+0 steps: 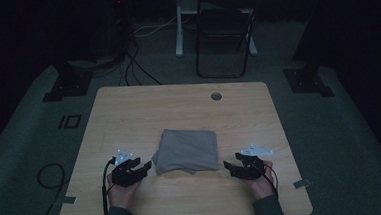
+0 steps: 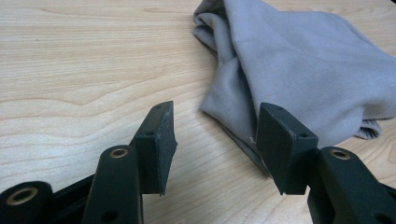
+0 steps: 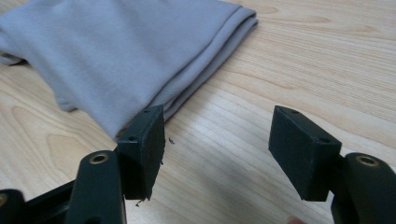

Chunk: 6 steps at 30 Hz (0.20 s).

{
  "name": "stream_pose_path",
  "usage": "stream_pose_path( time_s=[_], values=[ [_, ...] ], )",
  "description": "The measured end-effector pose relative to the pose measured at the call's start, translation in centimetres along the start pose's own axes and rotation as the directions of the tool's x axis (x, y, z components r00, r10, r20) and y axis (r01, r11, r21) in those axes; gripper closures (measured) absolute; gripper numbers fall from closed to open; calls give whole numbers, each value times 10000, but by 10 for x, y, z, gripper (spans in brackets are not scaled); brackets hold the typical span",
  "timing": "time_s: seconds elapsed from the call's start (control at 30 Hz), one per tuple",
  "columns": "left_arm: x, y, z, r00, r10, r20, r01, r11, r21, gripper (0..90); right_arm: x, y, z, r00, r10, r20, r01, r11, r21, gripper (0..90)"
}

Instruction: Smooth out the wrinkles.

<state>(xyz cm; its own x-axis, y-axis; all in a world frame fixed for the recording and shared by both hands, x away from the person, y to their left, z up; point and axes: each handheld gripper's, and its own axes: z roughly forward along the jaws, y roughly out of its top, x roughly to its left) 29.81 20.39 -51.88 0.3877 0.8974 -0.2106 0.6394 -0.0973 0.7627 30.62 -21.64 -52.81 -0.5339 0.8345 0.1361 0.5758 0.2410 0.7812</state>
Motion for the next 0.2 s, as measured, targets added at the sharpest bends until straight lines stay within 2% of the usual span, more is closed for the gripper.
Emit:
stream_pose_path(
  time_s=[0.2],
  values=[
    [-1, -1, 1, 10000, 77, -60, -77, 10000, 31, 477, 0, -2, 2, 10000, 25, 60, -25, 10000, 56, 356]
  ],
)
